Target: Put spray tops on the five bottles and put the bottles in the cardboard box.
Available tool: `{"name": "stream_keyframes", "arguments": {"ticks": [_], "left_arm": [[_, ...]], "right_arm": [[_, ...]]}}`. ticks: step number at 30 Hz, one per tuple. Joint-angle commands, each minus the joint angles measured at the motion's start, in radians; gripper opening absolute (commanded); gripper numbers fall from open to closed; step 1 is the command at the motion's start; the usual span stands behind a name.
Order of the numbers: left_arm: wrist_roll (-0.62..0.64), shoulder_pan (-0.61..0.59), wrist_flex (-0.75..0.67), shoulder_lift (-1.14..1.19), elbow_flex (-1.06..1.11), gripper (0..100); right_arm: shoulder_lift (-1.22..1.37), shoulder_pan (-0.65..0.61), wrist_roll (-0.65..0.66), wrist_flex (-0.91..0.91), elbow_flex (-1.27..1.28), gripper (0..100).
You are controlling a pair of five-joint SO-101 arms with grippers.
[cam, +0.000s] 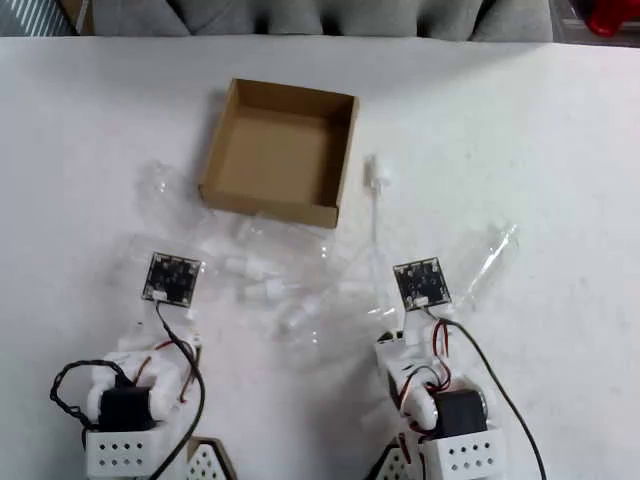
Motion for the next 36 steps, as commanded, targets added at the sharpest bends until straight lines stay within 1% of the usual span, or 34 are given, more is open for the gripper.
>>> {"name": "stream_keyframes", "arguments": {"ticks": [1,10,16,19,24,30,32,34,36], "left_arm": [[-0.009,-0.004,0.005,-0.016,-0.006,2],[-0.011,-0.007,0.000,-0.018,-0.014,2],[-0.012,-0.045,0.000,-0.018,-0.118,2],[-0.012,-0.042,-0.006,-0.018,-0.155,2],[-0.012,-0.047,-0.152,-0.018,-0.196,2],[-0.012,-0.048,-0.212,-0.018,-0.313,2],[-0.003,-0.048,-0.199,-0.018,-0.377,2],[0.000,-0.048,-0.175,-0.015,-0.445,2],[0.032,-0.048,-0.140,-0.012,-0.511,2]], "right_arm": [[-0.008,0.002,0.015,0.007,0.009,2.0],[-0.008,0.013,0.017,0.007,0.009,2.0],[-0.008,0.013,0.017,0.007,0.009,2.0],[-0.008,0.013,0.017,0.007,0.009,2.3],[-0.010,0.013,0.017,0.002,0.009,2.5],[-0.010,0.030,0.017,0.004,0.009,2.5],[-0.010,0.059,0.017,0.002,0.009,2.5],[-0.010,0.065,0.017,0.002,0.009,2.5],[-0.010,0.065,0.017,0.001,0.009,2.2]]}}
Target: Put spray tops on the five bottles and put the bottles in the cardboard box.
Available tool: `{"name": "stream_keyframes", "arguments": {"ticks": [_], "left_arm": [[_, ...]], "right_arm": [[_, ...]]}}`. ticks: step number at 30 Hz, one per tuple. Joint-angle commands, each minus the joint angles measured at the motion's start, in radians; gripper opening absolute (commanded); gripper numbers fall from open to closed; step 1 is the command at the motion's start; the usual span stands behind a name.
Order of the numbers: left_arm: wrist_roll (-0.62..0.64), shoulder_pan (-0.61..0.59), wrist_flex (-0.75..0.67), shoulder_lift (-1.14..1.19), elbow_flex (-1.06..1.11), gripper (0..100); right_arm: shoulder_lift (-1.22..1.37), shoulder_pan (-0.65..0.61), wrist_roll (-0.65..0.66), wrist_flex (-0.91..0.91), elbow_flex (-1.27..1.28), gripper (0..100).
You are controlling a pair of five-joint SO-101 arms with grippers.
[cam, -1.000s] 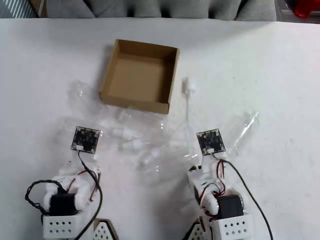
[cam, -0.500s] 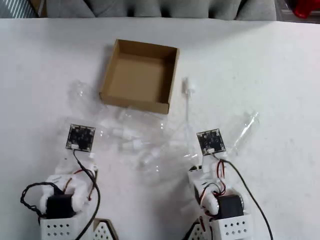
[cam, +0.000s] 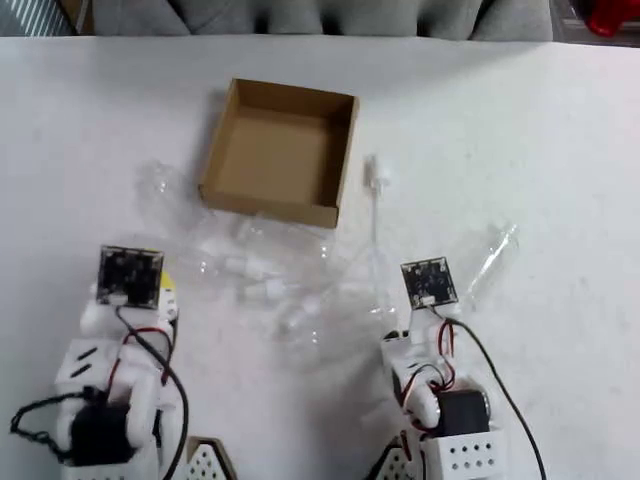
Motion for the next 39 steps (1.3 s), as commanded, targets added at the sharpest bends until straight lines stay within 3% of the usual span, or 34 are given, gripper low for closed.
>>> {"name": "stream_keyframes", "arguments": {"ticks": [1,5,9,21,29,39], "left_arm": [[0.051,-0.010,0.044,-0.008,-0.164,2],[0.081,-0.010,0.049,0.050,-0.265,2],[0.098,-0.012,0.048,0.288,-0.405,2],[0.416,-0.012,-0.057,0.952,-0.715,3],[0.598,-0.036,-0.058,1.326,-0.896,20],[0.663,-0.128,-0.051,1.793,-1.211,20]], "right_arm": [[-0.010,0.012,0.011,0.001,0.009,2.2],[-0.010,0.015,0.011,0.001,0.009,2.1],[-0.010,0.015,0.011,0.001,0.009,2.1],[-0.010,0.016,0.011,0.004,0.009,2.0],[-0.010,0.018,0.011,0.004,0.009,2.0],[-0.010,0.018,0.011,0.005,0.009,2.0]]}}
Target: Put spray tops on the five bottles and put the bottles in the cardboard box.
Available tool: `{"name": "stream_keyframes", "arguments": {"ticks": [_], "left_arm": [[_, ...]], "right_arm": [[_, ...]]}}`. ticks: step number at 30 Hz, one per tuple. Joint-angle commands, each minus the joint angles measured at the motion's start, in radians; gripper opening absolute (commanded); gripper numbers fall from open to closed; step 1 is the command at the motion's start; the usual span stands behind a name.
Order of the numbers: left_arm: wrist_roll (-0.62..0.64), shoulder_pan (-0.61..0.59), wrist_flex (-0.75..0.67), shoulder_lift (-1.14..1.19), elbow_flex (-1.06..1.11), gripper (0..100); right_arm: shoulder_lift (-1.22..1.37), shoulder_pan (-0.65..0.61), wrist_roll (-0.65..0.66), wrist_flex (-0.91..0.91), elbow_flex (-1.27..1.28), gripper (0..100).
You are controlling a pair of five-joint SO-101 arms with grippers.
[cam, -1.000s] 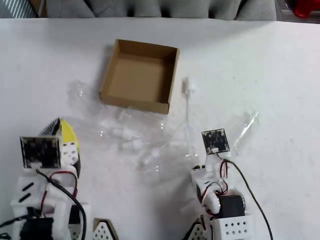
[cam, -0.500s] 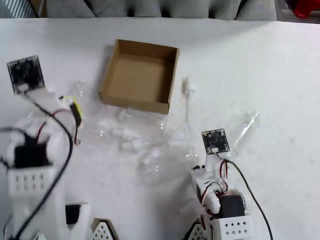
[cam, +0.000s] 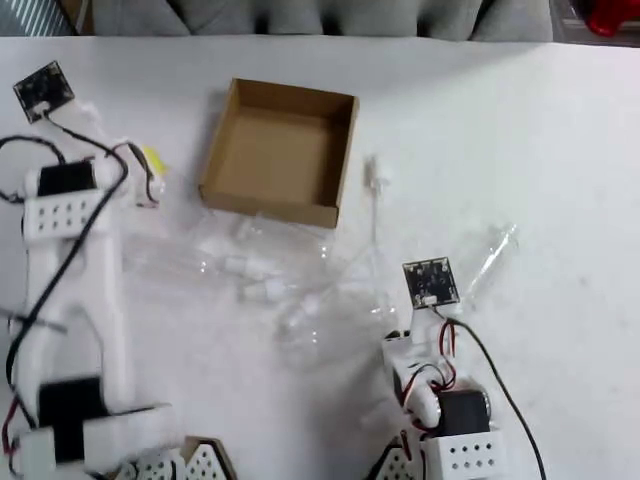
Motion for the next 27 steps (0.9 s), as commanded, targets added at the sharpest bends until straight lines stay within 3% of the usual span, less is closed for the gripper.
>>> {"name": "stream_keyframes", "arguments": {"ticks": [1,16,20,27], "left_arm": [[0.023,-0.021,-0.021,0.140,-0.155,20],[0.031,0.028,-0.020,0.515,-0.408,20],[0.121,0.027,-0.020,0.561,-0.414,21],[0.212,-0.005,-0.020,0.602,-0.414,30]], "right_arm": [[-0.010,0.015,0.011,0.005,0.009,2.0],[-0.008,0.013,0.011,0.005,0.009,2.0],[-0.008,0.013,0.011,0.005,0.009,2.0],[-0.008,0.013,0.011,0.005,0.009,2.0]]}}
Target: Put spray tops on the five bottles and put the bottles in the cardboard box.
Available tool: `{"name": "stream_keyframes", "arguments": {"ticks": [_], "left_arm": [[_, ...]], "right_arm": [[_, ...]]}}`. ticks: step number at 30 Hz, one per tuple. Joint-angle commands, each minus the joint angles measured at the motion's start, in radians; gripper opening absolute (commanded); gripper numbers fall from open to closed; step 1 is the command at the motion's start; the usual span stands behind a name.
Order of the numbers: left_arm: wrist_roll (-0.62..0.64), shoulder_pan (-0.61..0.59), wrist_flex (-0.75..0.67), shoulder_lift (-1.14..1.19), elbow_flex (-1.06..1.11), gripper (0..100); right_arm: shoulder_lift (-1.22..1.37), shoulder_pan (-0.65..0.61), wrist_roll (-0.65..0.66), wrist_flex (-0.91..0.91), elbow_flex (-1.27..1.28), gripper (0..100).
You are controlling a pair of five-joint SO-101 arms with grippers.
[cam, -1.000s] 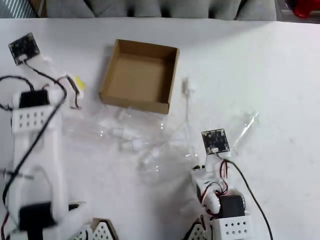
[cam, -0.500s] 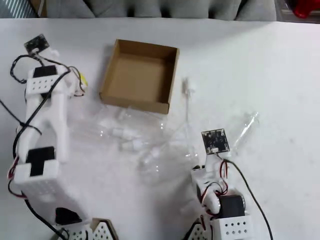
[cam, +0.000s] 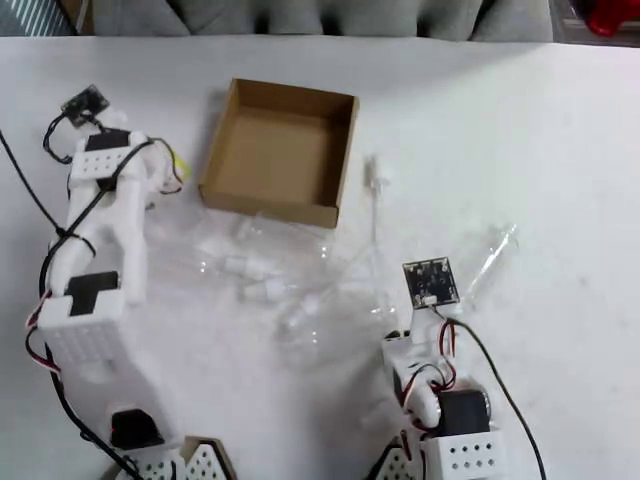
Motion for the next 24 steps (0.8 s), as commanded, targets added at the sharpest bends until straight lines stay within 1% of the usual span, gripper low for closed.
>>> {"name": "stream_keyframes", "arguments": {"ticks": [1,12,18,20,22,24], "left_arm": [[0.043,-0.030,-0.020,-0.002,-0.061,30],[0.041,-0.030,-0.018,0.062,-0.107,30],[0.040,-0.027,0.068,0.097,-0.186,29],[0.000,-0.021,0.075,0.113,-0.203,23],[-0.063,-0.015,0.078,0.127,-0.221,13],[-0.098,-0.015,0.078,0.137,-0.235,4]], "right_arm": [[-0.008,0.013,0.011,0.005,0.009,2.0],[-0.008,0.015,0.011,0.005,0.009,2.0],[-0.008,0.015,0.011,0.005,0.009,2.0],[-0.008,0.015,0.011,0.005,0.009,2.0],[-0.008,0.015,0.011,0.005,0.009,2.0],[-0.008,0.015,0.011,0.005,0.009,2.0]]}}
